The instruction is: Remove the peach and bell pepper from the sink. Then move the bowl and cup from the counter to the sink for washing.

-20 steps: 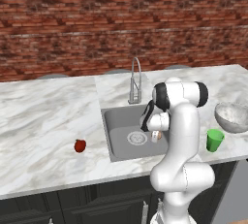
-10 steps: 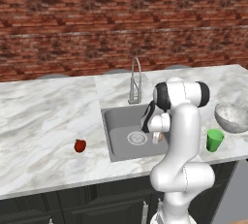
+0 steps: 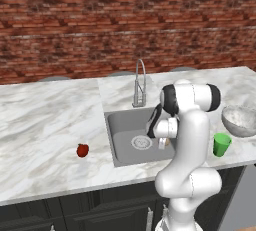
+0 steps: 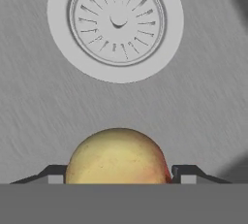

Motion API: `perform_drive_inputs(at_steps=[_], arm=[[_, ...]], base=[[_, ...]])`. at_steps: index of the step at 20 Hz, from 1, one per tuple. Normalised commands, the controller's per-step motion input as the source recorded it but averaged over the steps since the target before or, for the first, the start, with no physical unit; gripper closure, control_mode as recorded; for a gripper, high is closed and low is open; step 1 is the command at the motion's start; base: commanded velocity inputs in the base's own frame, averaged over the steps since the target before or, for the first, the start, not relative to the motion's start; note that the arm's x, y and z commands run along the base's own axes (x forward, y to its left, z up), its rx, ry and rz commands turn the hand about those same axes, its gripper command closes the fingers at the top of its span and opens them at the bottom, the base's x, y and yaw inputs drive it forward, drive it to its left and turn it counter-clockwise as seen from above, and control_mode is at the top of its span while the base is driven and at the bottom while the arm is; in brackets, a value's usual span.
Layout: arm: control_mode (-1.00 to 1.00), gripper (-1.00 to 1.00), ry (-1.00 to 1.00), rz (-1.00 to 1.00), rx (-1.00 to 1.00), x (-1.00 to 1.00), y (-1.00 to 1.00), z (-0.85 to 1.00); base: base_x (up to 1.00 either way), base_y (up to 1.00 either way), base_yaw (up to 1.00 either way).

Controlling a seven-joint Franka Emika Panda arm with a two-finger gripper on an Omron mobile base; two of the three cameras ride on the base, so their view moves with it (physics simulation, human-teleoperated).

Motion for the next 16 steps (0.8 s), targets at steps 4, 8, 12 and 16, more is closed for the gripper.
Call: perform_drive_inputs(at_steps=[4,8,12,16], arm=[[-1.0,1.0,0.0,0.0,0.02,-0.19,0.0,0.2],[-1.0,1.0,0.0,0.0,0.03,-0.16,0.02,0.27],[-1.0,1.0,0.0,0.0,0.02,-0.07,0.01,0.34],[-1.0,1.0,0.0,0.01,0.03,-0.05,0.0,0.32]], base=[[0.0,0.0,0.0],[0.0,0.0,0.0],[0.0,0.0,0.0],[0.0,0.0,0.0]])
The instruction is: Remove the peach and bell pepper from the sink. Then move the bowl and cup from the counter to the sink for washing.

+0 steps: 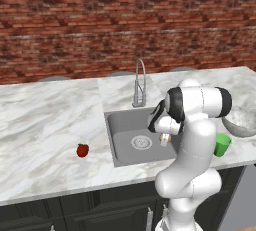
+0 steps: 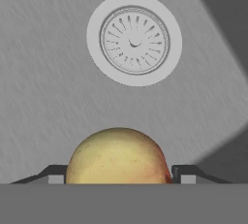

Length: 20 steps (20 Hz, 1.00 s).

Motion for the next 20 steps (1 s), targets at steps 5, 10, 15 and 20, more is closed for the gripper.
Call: perform_drive_inputs(at_steps=[5,10,15,20], arm=[[-1.0,1.0,0.0,0.01,0.02,-0.16,0.0,0.32],[-1.0,1.0,0.0,0.01,0.01,-0.25,0.0,0.3],[-1.0,1.0,-0.01,0.02,0.01,-0.3,0.02,0.28],[-1.0,1.0,-0.02,0.02,0.01,-0.27,0.07,0.31]], base=[[0.0,0.0,0.0],[0.0,0.0,0.0],[0.0,0.0,0.0],[0.0,0.0,0.0]])
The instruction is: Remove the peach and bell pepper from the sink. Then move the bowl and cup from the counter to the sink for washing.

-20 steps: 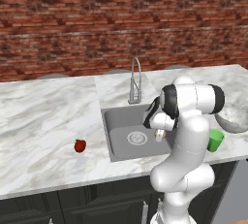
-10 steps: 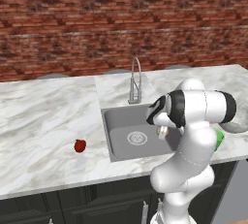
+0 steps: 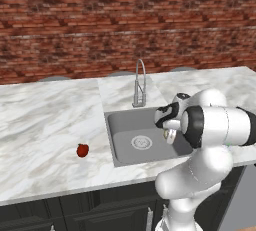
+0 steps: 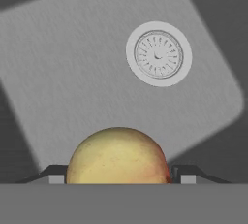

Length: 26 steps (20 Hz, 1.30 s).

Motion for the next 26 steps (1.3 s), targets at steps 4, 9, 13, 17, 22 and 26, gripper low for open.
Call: perform_drive_inputs(at_steps=[4,9,13,17,22,26], arm=[[-1.0,1.0,-0.03,0.0,0.0,-0.25,0.08,0.34],[-1.0,1.0,-0.03,0.0,0.0,-0.3,0.1,0.3],[-1.0,1.0,0.0,-0.01,0.0,-0.27,0.11,0.32],[-1.0,1.0,0.0,-0.02,0.0,-0.27,0.1,0.33],[-1.0,1.0,0.0,-0.05,0.0,-0.3,0.1,0.31],[-1.0,1.0,0.0,-0.11,0.01,-0.26,0.16,0.29]], base=[[0.0,0.0,0.0],[0.0,0.0,0.0],[0.0,0.0,0.0],[0.0,0.0,0.0],[0.0,0.0,0.0],[0.0,0.0,0.0]])
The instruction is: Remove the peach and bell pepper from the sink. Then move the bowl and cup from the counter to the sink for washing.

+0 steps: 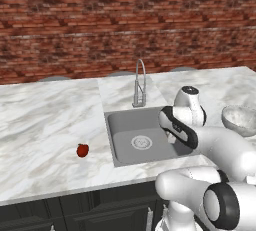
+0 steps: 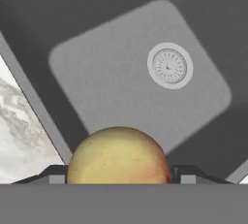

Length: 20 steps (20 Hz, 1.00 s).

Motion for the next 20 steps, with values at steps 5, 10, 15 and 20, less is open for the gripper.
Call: perform_drive_inputs(at_steps=[5,10,15,20], arm=[[-1.0,1.0,-0.01,-0.15,0.03,-0.26,0.21,0.21],[-1.0,1.0,-0.05,-0.2,0.03,-0.27,0.25,0.14],[-1.0,1.0,-0.06,-0.2,0.05,-0.23,0.34,0.12],[-1.0,1.0,-0.04,-0.19,0.04,-0.19,0.37,0.1]], base=[[0.0,0.0,0.0],[0.0,0.0,0.0],[0.0,0.0,0.0],[0.0,0.0,0.0]])
